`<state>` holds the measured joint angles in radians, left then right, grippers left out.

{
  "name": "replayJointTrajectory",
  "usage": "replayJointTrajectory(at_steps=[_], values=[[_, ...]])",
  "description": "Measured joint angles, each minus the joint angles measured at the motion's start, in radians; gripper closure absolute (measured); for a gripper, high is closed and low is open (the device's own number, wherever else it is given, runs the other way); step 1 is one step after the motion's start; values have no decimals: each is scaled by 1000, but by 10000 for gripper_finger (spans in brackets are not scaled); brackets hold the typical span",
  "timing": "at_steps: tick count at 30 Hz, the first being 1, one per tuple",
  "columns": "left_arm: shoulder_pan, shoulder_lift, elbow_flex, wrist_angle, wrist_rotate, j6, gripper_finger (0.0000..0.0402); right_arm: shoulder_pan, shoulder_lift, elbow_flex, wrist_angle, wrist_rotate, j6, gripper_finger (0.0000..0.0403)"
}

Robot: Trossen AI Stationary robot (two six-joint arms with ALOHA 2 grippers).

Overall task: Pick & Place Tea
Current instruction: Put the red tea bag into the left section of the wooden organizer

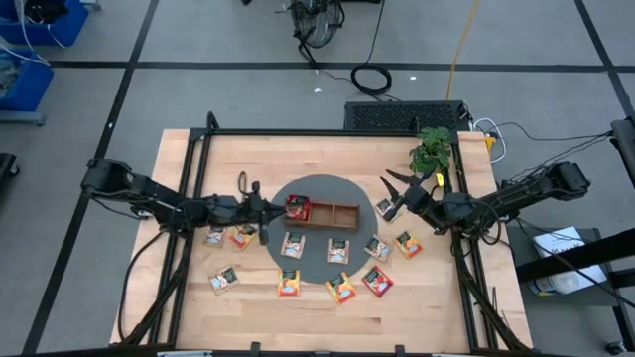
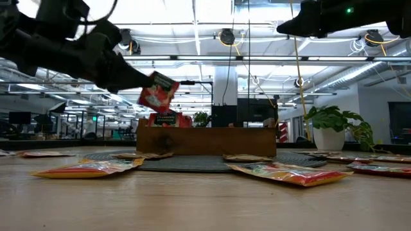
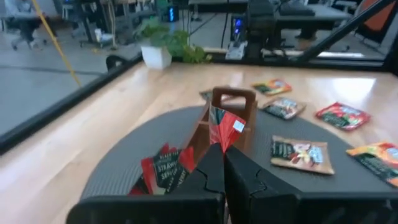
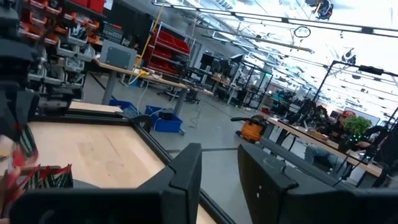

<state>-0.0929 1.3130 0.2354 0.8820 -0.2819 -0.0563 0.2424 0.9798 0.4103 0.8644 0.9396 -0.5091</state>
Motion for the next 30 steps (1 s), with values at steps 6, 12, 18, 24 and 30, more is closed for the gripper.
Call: replayJointTrajectory(at_steps=[6, 12, 18, 24, 30], values=[[-1, 165, 93, 41, -18, 49, 401, 0, 0, 0, -1, 0, 0, 312], [18, 262, 126, 61, -15, 43, 401, 0, 0, 0, -1, 0, 0, 312], [11, 283, 126, 67, -10, 19, 401, 0, 0, 0, -1, 0, -1, 312], [5, 278, 126, 59, 1, -7, 387, 0, 0, 0, -1, 0, -3, 312], [3, 278, 126, 58, -22, -88, 324, 0, 0, 0, -1, 0, -3, 312]])
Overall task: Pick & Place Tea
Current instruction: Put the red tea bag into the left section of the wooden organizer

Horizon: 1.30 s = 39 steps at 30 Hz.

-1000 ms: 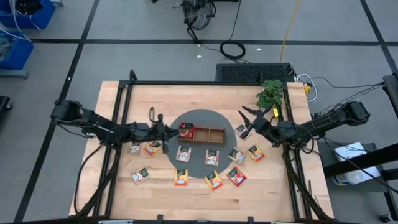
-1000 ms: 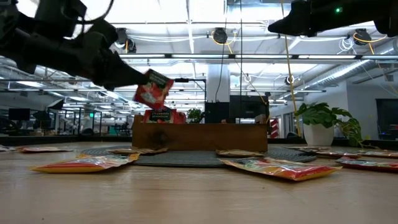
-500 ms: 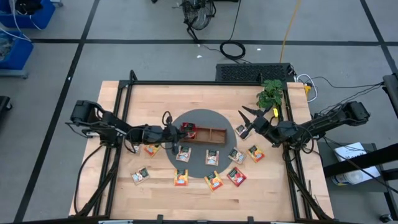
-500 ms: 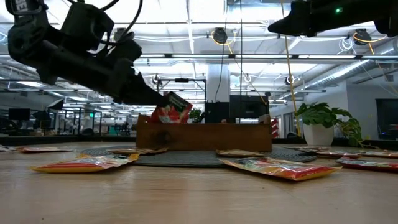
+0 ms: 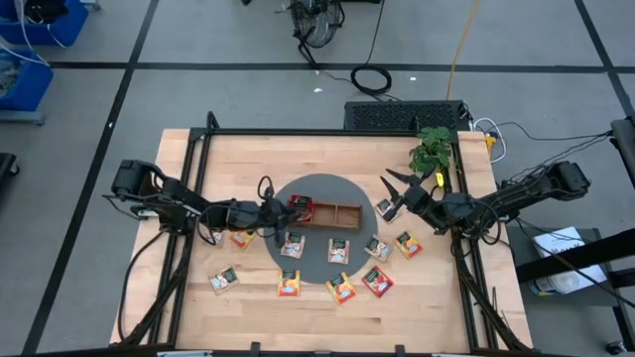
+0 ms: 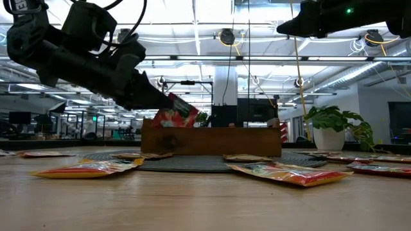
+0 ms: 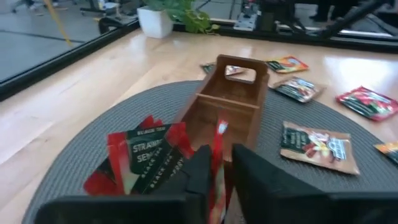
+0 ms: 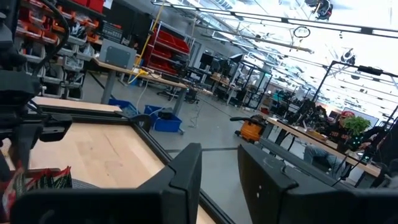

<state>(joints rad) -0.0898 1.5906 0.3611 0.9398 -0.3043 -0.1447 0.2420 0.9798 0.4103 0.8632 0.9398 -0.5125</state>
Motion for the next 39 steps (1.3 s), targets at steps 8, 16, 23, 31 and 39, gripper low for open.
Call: replayJointTrajectory(at_steps=[8, 16, 23, 31, 39], values=[[-19, -18, -1, -2, -35, 2, 207, 0, 0, 0, 0, 0, 1, 312], [-43, -162, -1, -7, -38, 33, 156, 0, 0, 0, -2, 0, 0, 312], [-7, -247, 251, -755, 75, -24, 230, 0, 1, 2, -8, 0, 2, 312], [3, -181, 517, -1104, 60, 139, 387, 0, 0, 2, -9, 0, 13, 312], [59, -67, 515, -1132, 166, 109, 398, 0, 0, 2, -10, 0, 20, 312]])
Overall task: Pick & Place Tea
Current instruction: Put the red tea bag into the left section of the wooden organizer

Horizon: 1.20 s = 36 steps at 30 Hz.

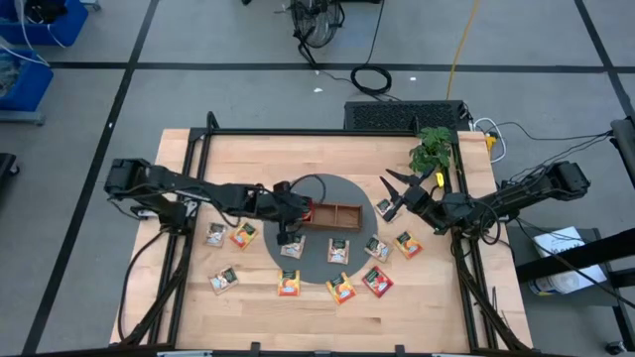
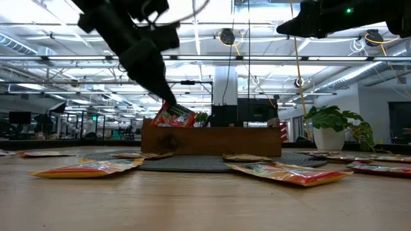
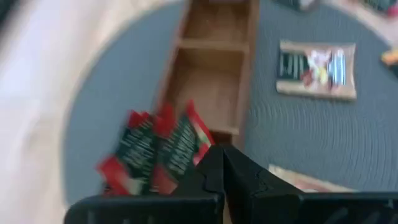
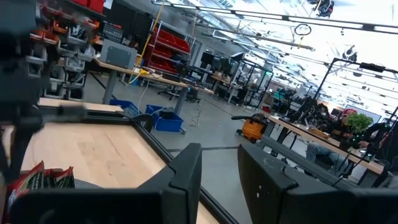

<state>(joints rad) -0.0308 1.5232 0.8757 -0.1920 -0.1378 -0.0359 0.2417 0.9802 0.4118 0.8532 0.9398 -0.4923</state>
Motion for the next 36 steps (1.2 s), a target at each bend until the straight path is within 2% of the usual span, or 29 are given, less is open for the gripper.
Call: replayJointTrajectory(at_steps=[3, 9, 14, 19, 21, 25, 31, 36], values=[[4, 48, -1, 17, 30, -5, 398, 0, 0, 0, -1, 0, 2, 312], [4, 101, 0, 0, 19, -45, 399, 0, 0, 0, -4, 0, 2, 312], [-8, 106, 0, 10, -20, -57, 399, 0, 0, 0, -11, 0, 2, 312], [-16, 99, -1, 0, -128, -41, 399, 0, 0, -1, -16, 0, 2, 312], [-6, 99, -1, -18, -127, -47, 399, 0, 0, -1, -18, 0, 2, 312], [11, 102, -1, -40, -77, -79, 399, 0, 0, -1, -18, 0, 2, 312], [-1, 102, -1, -40, 59, -71, 399, 0, 0, -1, -17, 0, 2, 312], [-18, 102, -1, -44, 92, -71, 399, 0, 0, -1, -15, 0, 2, 312]])
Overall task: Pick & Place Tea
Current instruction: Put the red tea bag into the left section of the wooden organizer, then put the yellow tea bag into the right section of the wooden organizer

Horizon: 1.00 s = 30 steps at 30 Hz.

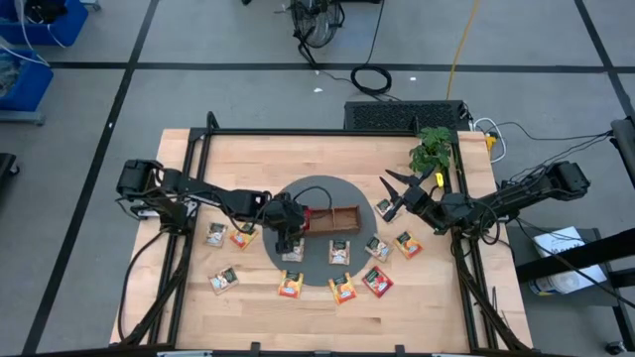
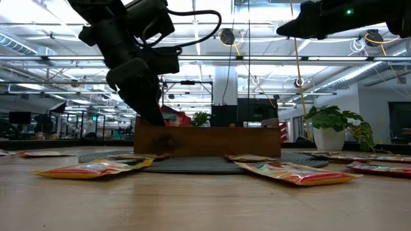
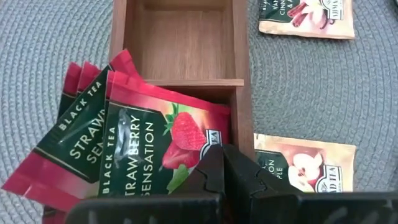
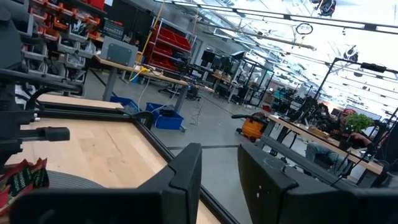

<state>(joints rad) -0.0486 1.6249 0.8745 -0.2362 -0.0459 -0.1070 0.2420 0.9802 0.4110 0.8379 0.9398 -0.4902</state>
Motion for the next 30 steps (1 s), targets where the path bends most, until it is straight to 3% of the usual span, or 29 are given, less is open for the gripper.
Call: replayJointTrajectory(at_steps=[9, 13, 16, 24, 30], values=[[5, -5, 0, -5, -72, 32, 395, 0, 0, 0, 3, 0, 0, 312], [-10, -64, 0, 4, -134, 83, 399, 0, 0, 0, 3, 0, 0, 312], [-14, -138, 0, 14, -132, 83, 395, 0, 0, 0, 1, 0, 0, 312], [-32, -431, 0, -14, -109, 110, 325, 1, 0, 0, -12, 1, 7, 312], [-40, -644, 0, -52, -105, 112, 300, 2, 0, 0, -28, 2, 8, 312]])
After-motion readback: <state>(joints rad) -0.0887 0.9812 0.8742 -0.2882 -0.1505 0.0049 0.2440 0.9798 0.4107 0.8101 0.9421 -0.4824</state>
